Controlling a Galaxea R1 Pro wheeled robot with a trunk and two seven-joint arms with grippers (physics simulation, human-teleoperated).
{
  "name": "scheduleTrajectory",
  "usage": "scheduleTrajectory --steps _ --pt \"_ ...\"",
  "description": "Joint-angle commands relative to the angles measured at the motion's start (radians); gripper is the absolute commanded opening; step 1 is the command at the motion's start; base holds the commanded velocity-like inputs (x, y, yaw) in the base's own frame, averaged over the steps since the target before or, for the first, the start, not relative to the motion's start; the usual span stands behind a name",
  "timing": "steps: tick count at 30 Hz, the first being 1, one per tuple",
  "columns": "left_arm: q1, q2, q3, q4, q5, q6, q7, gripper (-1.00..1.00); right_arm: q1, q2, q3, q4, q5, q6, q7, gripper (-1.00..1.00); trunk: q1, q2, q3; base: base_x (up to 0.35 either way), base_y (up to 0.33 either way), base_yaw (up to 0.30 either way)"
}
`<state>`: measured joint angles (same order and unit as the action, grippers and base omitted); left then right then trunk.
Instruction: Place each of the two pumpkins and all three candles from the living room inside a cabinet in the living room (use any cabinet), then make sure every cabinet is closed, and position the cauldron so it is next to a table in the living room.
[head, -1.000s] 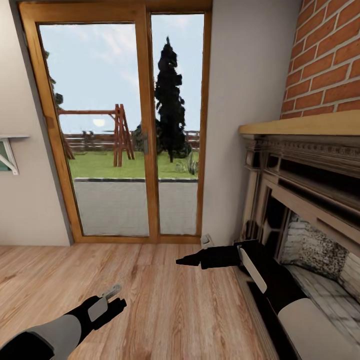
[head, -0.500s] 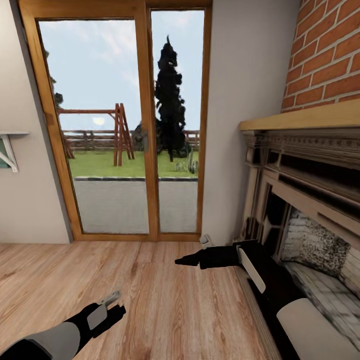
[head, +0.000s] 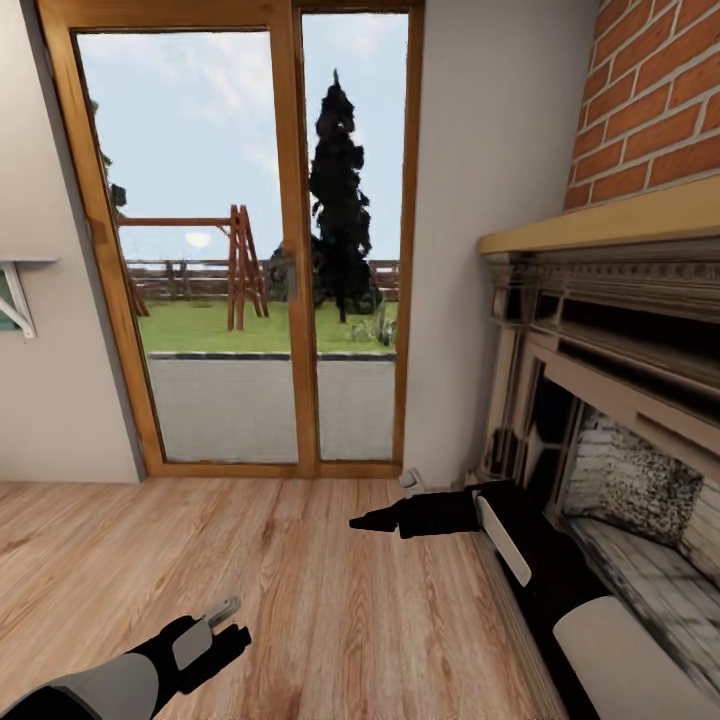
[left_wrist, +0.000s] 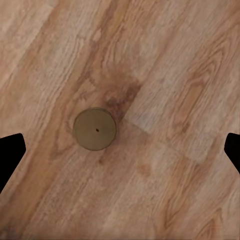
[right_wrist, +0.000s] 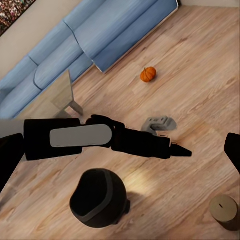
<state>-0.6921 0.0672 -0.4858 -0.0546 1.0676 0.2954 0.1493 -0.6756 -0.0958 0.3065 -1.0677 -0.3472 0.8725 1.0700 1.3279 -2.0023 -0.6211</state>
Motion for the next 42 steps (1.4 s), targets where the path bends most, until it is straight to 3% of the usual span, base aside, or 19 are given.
scheduleTrajectory --steps 1,17,22,28,33,39,42 --pt "0.002 -0.001 -0.008 -0.004 0.01 0.006 0.007 1.0 -0.001 -0.001 0.002 0.0 -0.004 0.005 -0.001 1.0 0.004 -0.008 -0.004 0.0 0.0 0.0" --pt "0.04 -0.003 -0.043 -0.004 0.006 -0.009 0.007 1.0 -0.001 -0.001 0.002 0.0 -0.005 0.005 0.0 1.0 0.065 -0.12 -0.054 0.0 0.0 0.0" --pt "0.045 -0.013 -0.052 -0.004 0.006 -0.074 0.007 1.0 -0.001 -0.001 0.002 0.0 -0.004 0.005 0.0 1.0 0.084 -0.155 -0.07 0.0 0.0 0.0" --pt "0.048 -0.033 -0.122 -0.004 0.006 -0.142 0.007 1.0 -0.001 -0.001 0.002 0.0 -0.004 0.005 0.0 1.0 0.107 -0.197 -0.089 0.0 0.0 0.0" --pt "0.048 -0.035 -0.132 -0.004 0.008 -0.199 0.007 1.0 -0.001 0.0 0.002 0.0 -0.004 0.005 -0.001 1.0 0.126 -0.232 -0.105 0.0 0.0 0.0" --pt "0.05 -0.048 -0.144 -0.003 0.007 -0.21 0.007 1.0 -0.001 -0.001 0.002 0.0 -0.004 0.005 -0.001 1.0 0.149 -0.274 -0.123 0.0 0.0 0.0" --pt "0.056 -0.058 -0.2 -0.003 0.008 -0.21 0.007 1.0 -0.001 -0.001 0.002 -0.001 -0.004 0.005 -0.001 1.0 0.161 -0.295 -0.133 0.0 0.0 0.0"
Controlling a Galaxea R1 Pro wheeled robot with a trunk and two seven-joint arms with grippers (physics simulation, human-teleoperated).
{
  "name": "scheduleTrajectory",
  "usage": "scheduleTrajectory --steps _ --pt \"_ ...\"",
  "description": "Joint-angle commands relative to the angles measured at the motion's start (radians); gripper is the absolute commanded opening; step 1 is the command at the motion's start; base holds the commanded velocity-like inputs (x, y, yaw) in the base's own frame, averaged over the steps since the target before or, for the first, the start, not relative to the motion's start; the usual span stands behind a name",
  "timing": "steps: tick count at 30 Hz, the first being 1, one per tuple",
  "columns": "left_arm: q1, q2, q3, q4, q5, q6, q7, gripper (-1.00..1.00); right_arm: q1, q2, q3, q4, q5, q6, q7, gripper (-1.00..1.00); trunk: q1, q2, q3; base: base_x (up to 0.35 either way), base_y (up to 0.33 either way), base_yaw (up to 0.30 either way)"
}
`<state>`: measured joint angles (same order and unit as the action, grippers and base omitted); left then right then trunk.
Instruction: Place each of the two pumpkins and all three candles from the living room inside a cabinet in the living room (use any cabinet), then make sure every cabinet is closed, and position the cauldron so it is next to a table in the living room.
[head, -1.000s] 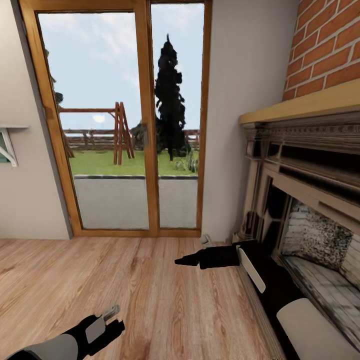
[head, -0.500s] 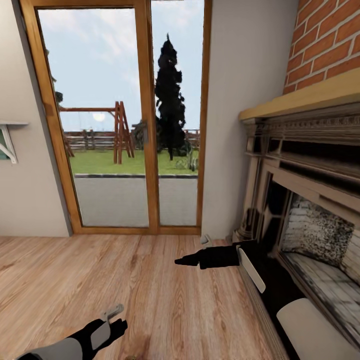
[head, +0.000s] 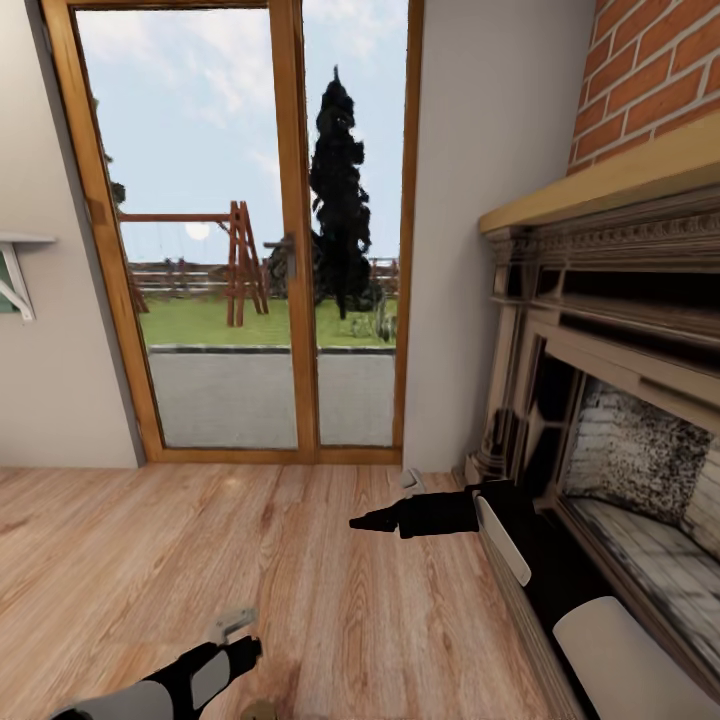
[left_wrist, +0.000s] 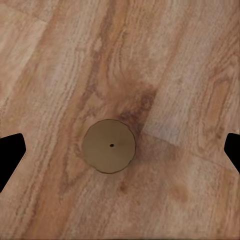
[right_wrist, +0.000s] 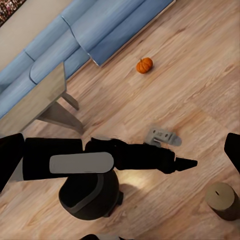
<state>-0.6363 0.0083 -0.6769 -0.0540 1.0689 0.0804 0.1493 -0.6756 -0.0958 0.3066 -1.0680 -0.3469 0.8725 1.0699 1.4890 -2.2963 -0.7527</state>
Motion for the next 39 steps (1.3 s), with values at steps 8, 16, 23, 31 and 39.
scheduleTrajectory --steps 8,16,23,31,39 --pt "0.013 -0.001 -0.063 -0.004 0.005 -0.041 0.007 1.0 -0.001 -0.001 0.002 0.0 -0.005 0.005 -0.001 1.0 0.031 -0.057 -0.026 0.0 0.0 0.0" --pt "0.018 0.011 -0.098 -0.003 0.006 -0.058 -0.152 1.0 -0.001 -0.001 0.002 0.0 -0.004 0.001 -0.001 1.0 0.061 -0.113 -0.051 0.0 0.0 0.0" --pt "0.018 0.015 -0.124 -0.003 0.006 -0.056 -0.244 1.0 -0.001 -0.001 0.002 0.0 -0.004 0.0 -0.001 1.0 0.088 -0.162 -0.073 0.0 0.0 0.0" --pt "0.018 0.015 -0.127 -0.004 0.006 -0.053 -0.252 1.0 -0.001 -0.001 0.002 0.0 -0.004 -0.001 -0.001 1.0 0.112 -0.204 -0.1 0.0 0.0 0.0" --pt "0.018 0.024 -0.128 -0.004 0.008 0.02 -0.238 1.0 -0.001 -0.001 0.003 0.0 -0.004 -0.001 -0.001 1.0 0.115 -0.206 -0.127 0.0 0.0 0.0"
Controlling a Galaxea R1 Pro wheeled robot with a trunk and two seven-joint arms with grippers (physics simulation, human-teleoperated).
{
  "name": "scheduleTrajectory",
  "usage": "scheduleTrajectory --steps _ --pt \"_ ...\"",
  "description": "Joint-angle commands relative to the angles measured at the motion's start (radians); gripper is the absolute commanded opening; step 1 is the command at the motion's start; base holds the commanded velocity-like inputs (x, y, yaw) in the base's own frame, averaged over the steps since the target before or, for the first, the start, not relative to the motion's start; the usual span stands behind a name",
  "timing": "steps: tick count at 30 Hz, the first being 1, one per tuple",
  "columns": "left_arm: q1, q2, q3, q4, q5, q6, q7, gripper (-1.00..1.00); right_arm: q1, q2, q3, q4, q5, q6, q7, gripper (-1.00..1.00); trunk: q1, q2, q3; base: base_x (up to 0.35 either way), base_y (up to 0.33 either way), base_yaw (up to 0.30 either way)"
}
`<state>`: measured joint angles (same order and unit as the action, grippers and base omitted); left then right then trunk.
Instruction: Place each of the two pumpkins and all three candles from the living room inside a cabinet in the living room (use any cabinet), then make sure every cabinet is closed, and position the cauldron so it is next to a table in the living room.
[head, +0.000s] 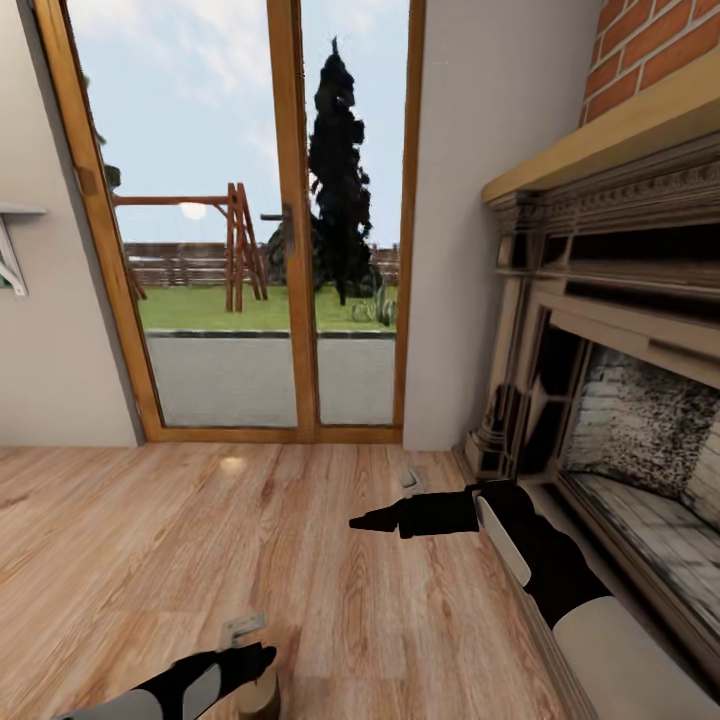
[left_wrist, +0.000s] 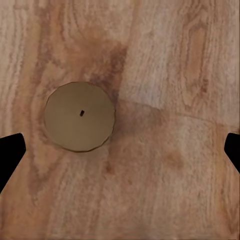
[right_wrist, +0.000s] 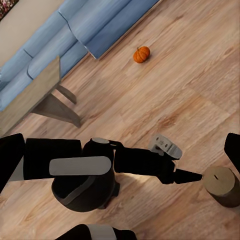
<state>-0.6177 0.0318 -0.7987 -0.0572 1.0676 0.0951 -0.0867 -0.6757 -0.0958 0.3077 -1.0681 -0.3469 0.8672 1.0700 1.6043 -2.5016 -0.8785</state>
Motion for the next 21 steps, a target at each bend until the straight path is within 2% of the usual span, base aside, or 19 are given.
scheduleTrajectory --steps 1,6,21 --pt "0.0 0.006 -0.007 -0.001 0.009 0.013 -0.002 1.0 -0.001 -0.001 0.002 0.0 -0.004 0.005 -0.001 1.0 0.0 0.0 -0.001 0.0 0.0 0.0" --pt "0.0 0.017 -0.006 -0.001 0.008 0.026 -0.001 1.0 -0.001 0.0 0.001 0.0 -0.004 0.005 -0.001 1.0 0.0 0.0 -0.001 0.0 0.0 0.0" --pt "0.0 0.017 -0.005 -0.001 0.008 0.028 -0.001 1.0 -0.001 0.001 0.002 0.0 -0.004 0.005 -0.001 1.0 0.0 0.0 -0.001 0.0 0.0 0.0"
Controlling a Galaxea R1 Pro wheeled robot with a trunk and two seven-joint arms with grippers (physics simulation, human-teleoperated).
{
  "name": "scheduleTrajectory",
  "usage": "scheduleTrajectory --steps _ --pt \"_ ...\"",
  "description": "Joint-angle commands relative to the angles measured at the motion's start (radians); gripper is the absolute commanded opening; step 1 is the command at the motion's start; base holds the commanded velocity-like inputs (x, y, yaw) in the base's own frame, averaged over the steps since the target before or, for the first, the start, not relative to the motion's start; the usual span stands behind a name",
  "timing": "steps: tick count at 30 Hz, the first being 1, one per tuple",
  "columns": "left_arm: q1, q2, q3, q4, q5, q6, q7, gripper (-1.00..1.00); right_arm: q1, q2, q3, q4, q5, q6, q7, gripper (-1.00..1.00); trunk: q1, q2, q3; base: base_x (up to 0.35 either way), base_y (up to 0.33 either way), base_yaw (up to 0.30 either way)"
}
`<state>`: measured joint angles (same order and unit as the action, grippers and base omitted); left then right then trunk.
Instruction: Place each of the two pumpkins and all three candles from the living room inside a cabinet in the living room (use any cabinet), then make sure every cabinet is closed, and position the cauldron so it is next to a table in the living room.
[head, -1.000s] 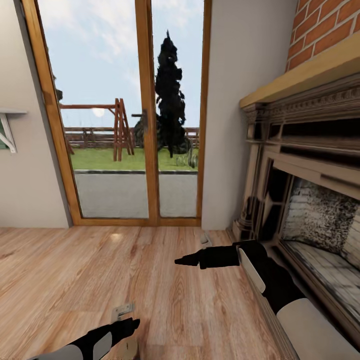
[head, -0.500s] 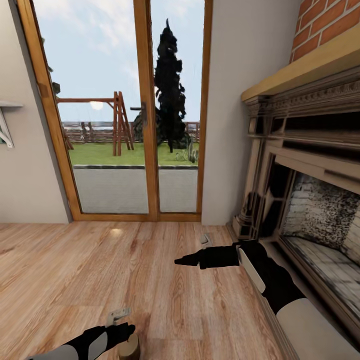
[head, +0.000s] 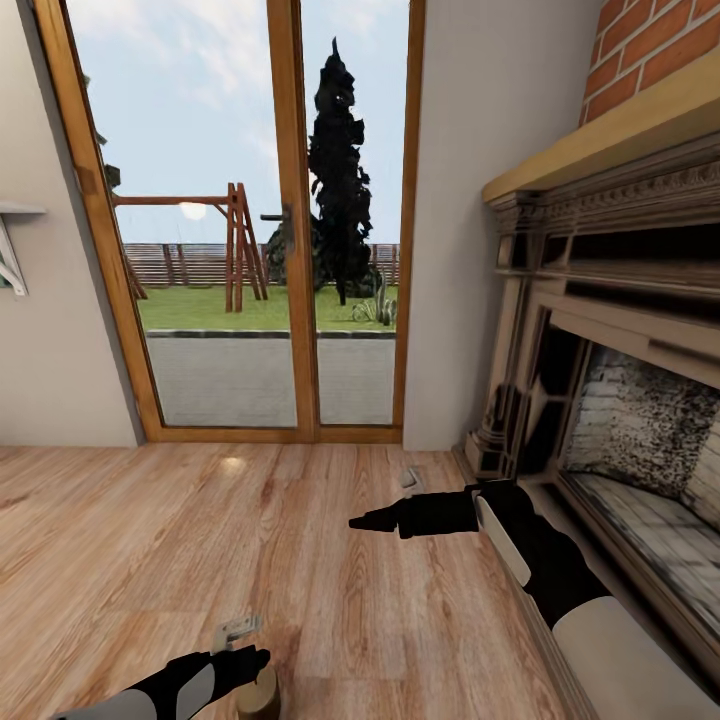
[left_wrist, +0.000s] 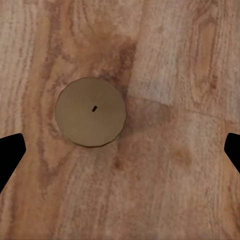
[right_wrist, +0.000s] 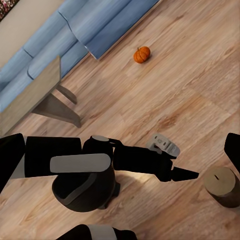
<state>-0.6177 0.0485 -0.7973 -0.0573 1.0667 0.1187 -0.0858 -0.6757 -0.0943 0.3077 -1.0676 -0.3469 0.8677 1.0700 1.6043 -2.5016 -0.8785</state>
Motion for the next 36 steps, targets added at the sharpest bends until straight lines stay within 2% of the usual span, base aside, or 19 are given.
scheduleTrajectory --steps 1,10,22,29,36 --pt "0.0 0.001 -0.007 -0.001 0.01 0.004 -0.002 1.0 -0.001 -0.001 0.002 0.0 -0.004 0.004 -0.001 1.0 0.0 0.0 -0.001 0.0 0.0 0.0" --pt "-0.001 0.0 -0.005 -0.001 0.007 0.002 -0.003 1.0 -0.001 0.007 0.001 0.0 -0.004 0.004 -0.001 1.0 0.0 0.0 -0.001 0.004 0.0 0.0" --pt "-0.001 0.005 0.001 -0.001 0.019 0.007 0.001 1.0 -0.001 0.01 0.001 -0.001 -0.004 0.005 -0.001 1.0 0.0 0.0 -0.001 0.124 0.0 0.0" --pt "-0.001 0.023 0.012 -0.001 0.027 0.007 0.073 1.0 -0.001 0.01 0.001 -0.001 -0.004 0.004 -0.001 1.0 0.0 0.0 -0.001 0.175 0.015 0.0" --pt "0.0 0.024 0.013 -0.001 0.029 0.007 0.085 1.0 -0.001 0.01 0.001 -0.001 -0.004 0.004 -0.001 1.0 0.0 0.0 -0.001 0.014 0.001 0.0"
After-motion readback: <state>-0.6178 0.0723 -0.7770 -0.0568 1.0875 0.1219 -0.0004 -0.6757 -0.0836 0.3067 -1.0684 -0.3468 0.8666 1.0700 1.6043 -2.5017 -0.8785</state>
